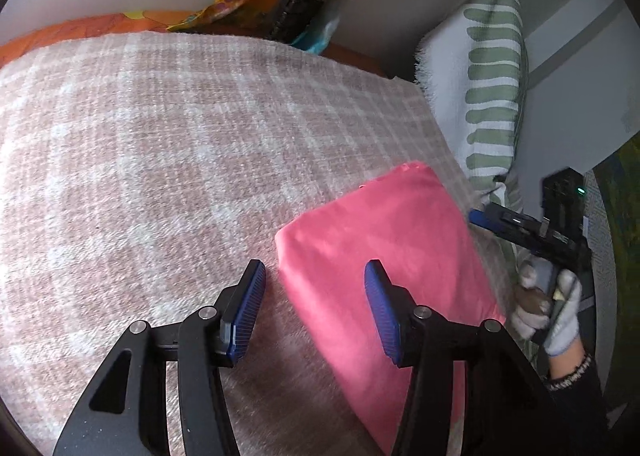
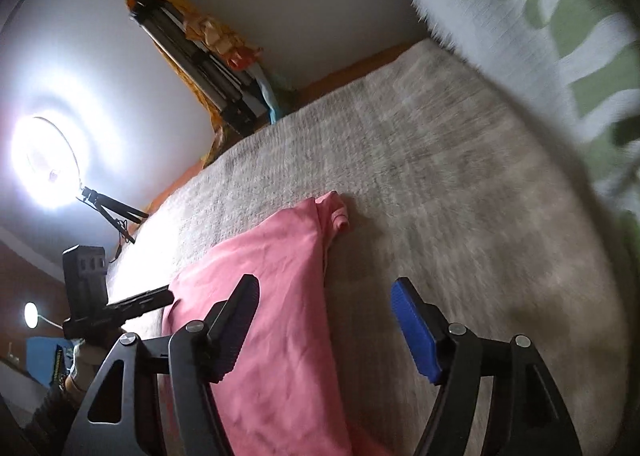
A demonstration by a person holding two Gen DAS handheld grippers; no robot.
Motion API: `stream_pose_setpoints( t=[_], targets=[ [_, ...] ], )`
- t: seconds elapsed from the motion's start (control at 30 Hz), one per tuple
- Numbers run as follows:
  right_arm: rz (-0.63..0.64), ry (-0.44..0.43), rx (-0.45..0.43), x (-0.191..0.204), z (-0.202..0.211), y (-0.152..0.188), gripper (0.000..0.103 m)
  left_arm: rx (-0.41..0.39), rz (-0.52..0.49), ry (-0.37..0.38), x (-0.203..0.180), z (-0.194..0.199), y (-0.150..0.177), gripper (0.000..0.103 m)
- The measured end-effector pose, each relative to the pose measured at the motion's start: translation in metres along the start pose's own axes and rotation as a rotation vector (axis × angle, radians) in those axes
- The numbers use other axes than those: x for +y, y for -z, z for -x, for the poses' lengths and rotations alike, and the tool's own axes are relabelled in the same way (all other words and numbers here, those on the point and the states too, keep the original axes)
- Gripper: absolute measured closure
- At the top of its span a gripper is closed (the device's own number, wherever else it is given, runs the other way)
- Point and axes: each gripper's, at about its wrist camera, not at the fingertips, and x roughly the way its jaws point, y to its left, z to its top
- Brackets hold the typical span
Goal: Fold small clothes
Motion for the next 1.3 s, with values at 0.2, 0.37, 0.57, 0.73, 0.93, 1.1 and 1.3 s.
stream_pose_setpoints(
  t=[0.2,0.37,0.57,0.73,0.93,1.1,1.3],
  targets=[
    [-0.045,-0.019,-0.008,-0.006,-0.015,-0.001,0.033,0.005,-0.023,0.005,-0.004,-0.001,0.001,0.053],
    [-0.070,0.015,-0.042,-0.002,0.031,0.030,0.033,-0.024,-0.131,-0.031,-0.021,0.008,-0.010,0.053],
    [-0.181,-0.003,-0.084,-0.006,0.090,0.091,0.031,0.056,-0.256,0.080,-0.063,-0.009,-0.047,0.047],
    [-0.259,-0.059,-0.102,-0.009,0.109,0.134,0.031,0.133,-0.318,0.154,-0.098,-0.039,-0.067,0.045],
    [-0.296,-0.120,-0.109,-0.006,0.104,0.150,0.031,0.242,-0.364,0.131,-0.121,-0.092,-0.081,0.045],
    [-0.380,-0.109,-0.126,-0.020,0.098,0.160,0.031,0.275,-0.440,0.092,-0.132,-0.118,-0.081,0.045],
    [-0.395,-0.103,-0.150,-0.019,0.096,0.162,0.034,0.301,-0.525,0.043,-0.139,-0.140,-0.082,0.045]
  ],
)
